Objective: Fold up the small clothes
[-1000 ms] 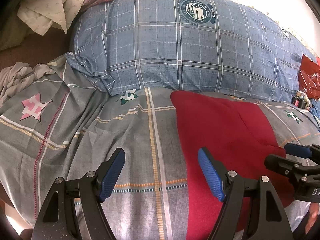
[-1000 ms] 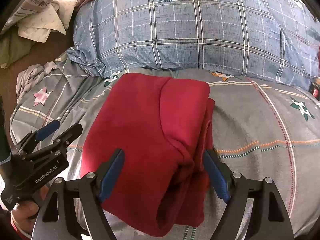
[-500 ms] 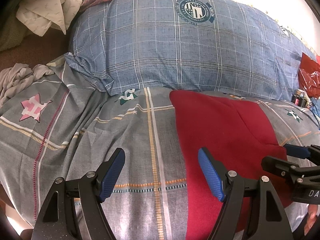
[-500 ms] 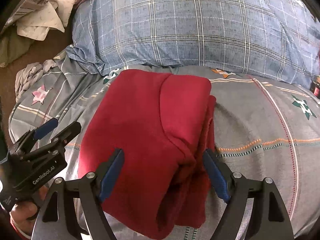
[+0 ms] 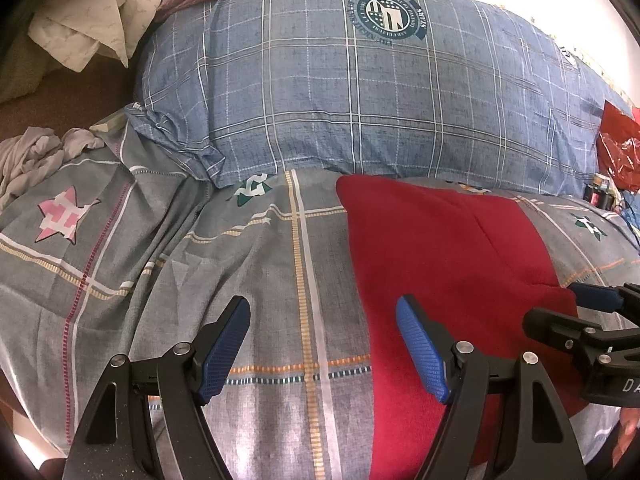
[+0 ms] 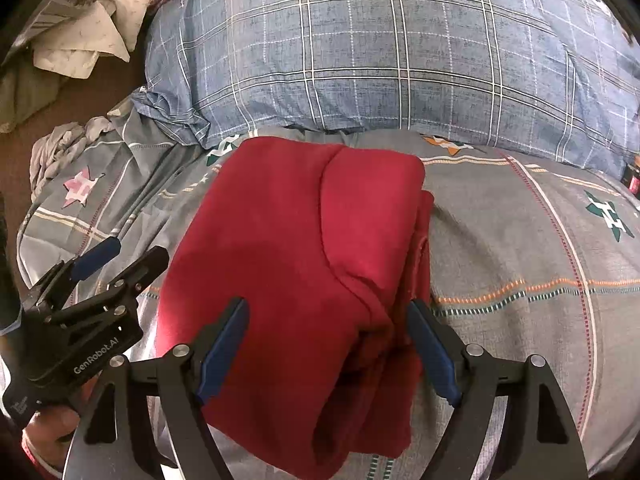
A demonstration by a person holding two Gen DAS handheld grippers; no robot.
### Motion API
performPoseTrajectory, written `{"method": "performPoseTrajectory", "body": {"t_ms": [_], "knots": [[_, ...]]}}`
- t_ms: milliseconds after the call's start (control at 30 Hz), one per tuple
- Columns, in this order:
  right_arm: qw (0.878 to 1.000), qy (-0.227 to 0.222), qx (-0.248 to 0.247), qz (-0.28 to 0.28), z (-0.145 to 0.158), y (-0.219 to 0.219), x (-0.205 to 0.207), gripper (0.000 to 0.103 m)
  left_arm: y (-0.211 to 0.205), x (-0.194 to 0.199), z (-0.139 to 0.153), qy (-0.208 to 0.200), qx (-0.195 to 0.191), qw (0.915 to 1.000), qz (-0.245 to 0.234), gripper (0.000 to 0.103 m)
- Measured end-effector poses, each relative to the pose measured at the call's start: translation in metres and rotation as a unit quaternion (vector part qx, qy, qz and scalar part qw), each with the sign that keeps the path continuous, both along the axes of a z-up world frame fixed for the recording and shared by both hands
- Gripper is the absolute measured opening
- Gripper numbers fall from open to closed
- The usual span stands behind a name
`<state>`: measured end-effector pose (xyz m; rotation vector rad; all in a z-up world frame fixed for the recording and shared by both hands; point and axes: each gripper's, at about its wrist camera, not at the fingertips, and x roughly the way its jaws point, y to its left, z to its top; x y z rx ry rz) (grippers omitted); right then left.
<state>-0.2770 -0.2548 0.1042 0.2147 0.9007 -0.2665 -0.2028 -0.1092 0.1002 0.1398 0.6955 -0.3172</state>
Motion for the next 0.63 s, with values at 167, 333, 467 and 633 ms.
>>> {"method": "performPoseTrajectory", "body": {"t_ms": [167, 333, 467, 633], "knots": [[1.0, 0.0, 0.0, -0.002, -0.0019, 0.001, 0.0018, 0.082, -0.0002, -0.0025, 0.0005, -0.009, 0.004, 0.9999, -0.001, 0.075], [1.0, -0.001, 0.003, -0.003, -0.0039, 0.0004, 0.0017, 0.083, -0.0018, -0.0045, -0.0005, -0.011, 0.006, 0.9999, -0.002, 0.075], [1.0, -0.001, 0.004, -0.004, -0.0039, -0.0001, 0.0028, 0.084, -0.002, -0.0037, -0.0005, -0.009, 0.004, 1.0, -0.001, 0.076], [1.0, -0.001, 0.007, -0.007, -0.0043, -0.0007, 0.0019, 0.084, -0.0025, -0.0009, -0.0012, -0.002, 0.005, 1.0, 0.0, 0.076]]}}
